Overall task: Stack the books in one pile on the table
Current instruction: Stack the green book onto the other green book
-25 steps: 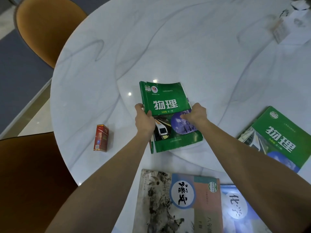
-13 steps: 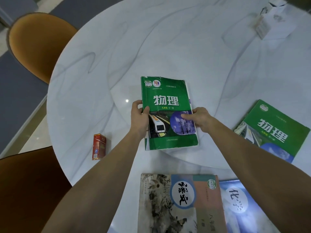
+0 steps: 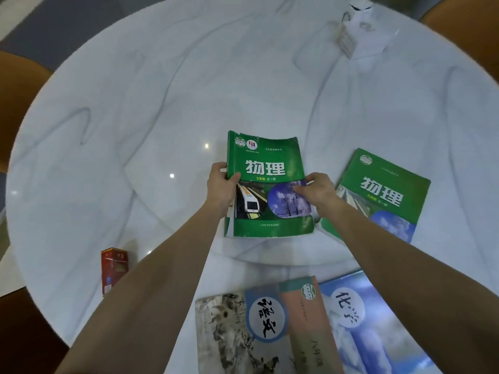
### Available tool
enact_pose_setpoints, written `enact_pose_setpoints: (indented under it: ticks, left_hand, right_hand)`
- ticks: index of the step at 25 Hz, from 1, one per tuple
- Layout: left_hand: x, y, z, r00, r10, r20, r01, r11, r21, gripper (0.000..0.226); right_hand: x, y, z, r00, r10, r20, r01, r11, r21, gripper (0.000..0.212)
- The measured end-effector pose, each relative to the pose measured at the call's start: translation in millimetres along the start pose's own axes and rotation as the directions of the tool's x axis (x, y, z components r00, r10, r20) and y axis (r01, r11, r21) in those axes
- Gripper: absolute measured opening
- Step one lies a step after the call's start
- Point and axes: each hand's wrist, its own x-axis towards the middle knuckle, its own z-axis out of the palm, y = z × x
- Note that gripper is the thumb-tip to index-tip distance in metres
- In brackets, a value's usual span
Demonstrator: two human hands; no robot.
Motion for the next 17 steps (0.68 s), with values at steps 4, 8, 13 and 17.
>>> enact_pose_setpoints:
  ticks: [4,8,13,17]
  left_hand:
    - [0,-13,11,0.999,-0.013,-0.034,0.016,0.993,0.113,0.033]
    - [-1,-17,12,0.994,0.058,-0.096,-0.032,0.966,0.256,0.035]
    - [-9,-17,16,0.990,0.114,-0.081,-0.047,0.820,0.571,0.029]
    - [-19,-14,10,0.983,0.180,-0.025,-0.092,0.612,0.785,0.028]
  right_hand:
    - [-1,12,3,1.000,-0.009,0.009,0.009,0.994,-0.108,0.022]
    - [-2,16,10,0.999,-0.028,-0.018,0.025,0.986,-0.167,0.030]
    - [-3,14,13,0.998,-0.044,-0.038,0.029,0.946,-0.322,0.033]
    - [-12,13,11,0.992,-0.119,-0.049,0.086,0.899,-0.430,0.033]
